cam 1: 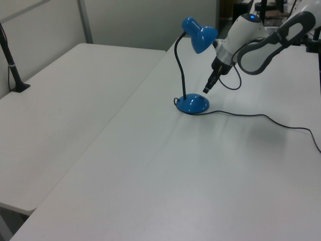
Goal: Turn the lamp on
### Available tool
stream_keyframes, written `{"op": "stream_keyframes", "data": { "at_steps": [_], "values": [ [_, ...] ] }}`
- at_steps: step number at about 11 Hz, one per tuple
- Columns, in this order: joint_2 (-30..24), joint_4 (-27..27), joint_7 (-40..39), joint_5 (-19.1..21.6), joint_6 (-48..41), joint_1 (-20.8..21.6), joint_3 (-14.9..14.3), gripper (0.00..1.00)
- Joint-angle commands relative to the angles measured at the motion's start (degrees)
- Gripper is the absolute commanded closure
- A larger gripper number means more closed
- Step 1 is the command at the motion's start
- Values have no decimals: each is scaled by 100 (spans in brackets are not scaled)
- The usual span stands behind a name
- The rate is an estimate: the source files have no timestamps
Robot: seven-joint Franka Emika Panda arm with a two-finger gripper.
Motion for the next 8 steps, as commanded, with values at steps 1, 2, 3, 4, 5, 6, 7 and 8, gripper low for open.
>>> {"op": "stream_keyframes", "data": {
  "at_steps": [1,2,3,4,5,6,7,8],
  "values": [
    [201,224,205,154,121,104,-21,100],
    [227,241,205,154,121,104,-21,100],
    [245,259,240,154,121,131,-13,100],
    [262,268,283,154,121,140,-13,100],
    [271,268,293,154,121,140,-13,100],
    [315,277,301,154,121,148,22,100],
    [341,329,301,154,121,140,57,100],
    [394,347,345,154,121,140,58,100]
  ]
}}
